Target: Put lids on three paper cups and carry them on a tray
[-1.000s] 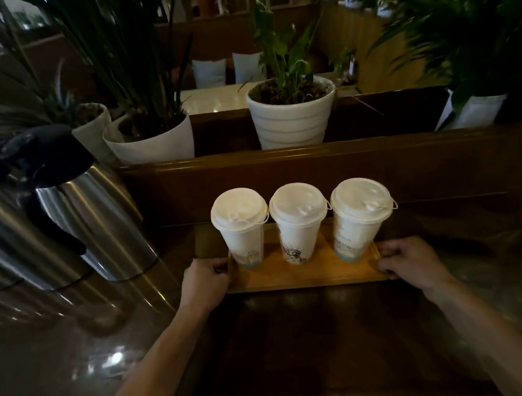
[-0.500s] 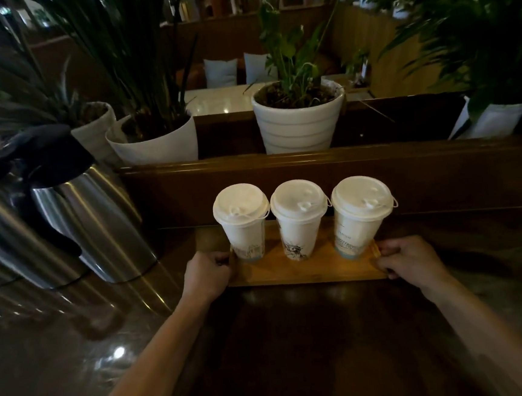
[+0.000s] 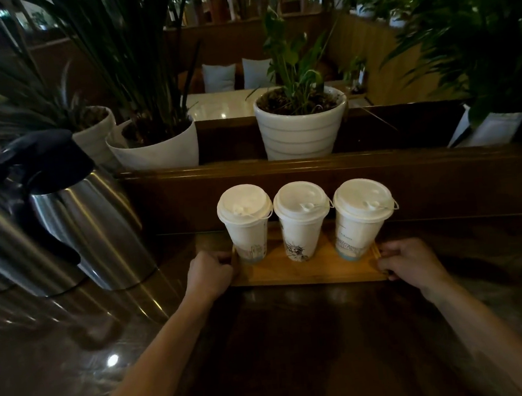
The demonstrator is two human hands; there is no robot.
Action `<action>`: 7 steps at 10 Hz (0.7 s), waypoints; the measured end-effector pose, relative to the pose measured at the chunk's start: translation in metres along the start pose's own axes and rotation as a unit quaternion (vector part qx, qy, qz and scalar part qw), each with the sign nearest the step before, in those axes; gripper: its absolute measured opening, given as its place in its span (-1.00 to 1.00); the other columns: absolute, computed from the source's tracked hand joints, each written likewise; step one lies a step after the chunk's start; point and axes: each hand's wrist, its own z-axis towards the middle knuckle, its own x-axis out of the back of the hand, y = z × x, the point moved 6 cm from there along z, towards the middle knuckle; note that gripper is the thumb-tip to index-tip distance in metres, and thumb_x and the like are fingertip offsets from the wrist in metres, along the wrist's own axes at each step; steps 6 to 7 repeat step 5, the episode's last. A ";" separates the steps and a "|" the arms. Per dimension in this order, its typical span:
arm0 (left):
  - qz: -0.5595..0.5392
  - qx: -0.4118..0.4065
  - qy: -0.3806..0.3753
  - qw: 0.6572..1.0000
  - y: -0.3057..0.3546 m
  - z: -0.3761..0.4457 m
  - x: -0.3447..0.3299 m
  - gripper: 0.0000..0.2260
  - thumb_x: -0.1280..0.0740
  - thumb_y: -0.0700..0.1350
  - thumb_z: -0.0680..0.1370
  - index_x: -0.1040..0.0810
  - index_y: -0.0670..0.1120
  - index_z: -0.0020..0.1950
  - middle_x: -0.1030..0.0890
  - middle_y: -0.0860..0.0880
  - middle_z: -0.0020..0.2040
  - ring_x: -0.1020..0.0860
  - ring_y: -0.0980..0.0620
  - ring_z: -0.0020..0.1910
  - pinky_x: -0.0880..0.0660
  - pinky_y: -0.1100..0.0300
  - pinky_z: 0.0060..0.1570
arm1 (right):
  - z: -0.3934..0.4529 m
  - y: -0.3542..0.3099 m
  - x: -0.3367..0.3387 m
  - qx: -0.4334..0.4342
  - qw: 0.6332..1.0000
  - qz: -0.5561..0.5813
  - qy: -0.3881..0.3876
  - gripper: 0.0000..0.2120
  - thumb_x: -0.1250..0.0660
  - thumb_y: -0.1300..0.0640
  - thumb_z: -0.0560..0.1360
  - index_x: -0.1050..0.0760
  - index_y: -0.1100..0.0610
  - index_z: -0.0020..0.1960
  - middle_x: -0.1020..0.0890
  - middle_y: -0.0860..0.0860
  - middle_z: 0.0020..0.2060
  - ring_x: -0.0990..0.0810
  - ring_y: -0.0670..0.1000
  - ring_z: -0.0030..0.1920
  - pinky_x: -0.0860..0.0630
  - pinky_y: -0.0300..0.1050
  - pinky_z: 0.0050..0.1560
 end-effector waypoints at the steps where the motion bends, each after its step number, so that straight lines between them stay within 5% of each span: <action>1: 0.002 0.002 -0.001 1.000 0.000 0.002 -0.001 -0.75 -0.34 -0.25 0.54 -0.66 -0.01 0.14 -0.62 0.09 -0.14 -0.63 0.11 -0.22 -0.49 0.36 -0.44 | 0.001 0.001 -0.001 -0.002 1.000 0.002 0.001 -0.64 -0.43 0.34 0.44 -0.58 0.19 0.22 -0.63 0.04 -0.13 -0.61 0.06 -0.16 -0.59 0.00 -0.13; 7: 0.008 0.012 -0.029 0.999 0.003 -0.001 0.003 -0.70 -0.42 -0.10 0.54 -0.58 0.00 0.27 -0.60 0.07 -0.01 -0.55 0.17 -0.25 -0.43 0.39 -0.45 | -0.014 -0.010 0.000 0.002 1.000 0.020 -0.007 -0.65 -0.42 0.27 0.47 -0.55 0.14 0.25 -0.58 -0.06 -0.13 -0.57 -0.03 -0.13 -0.52 -0.15 -0.26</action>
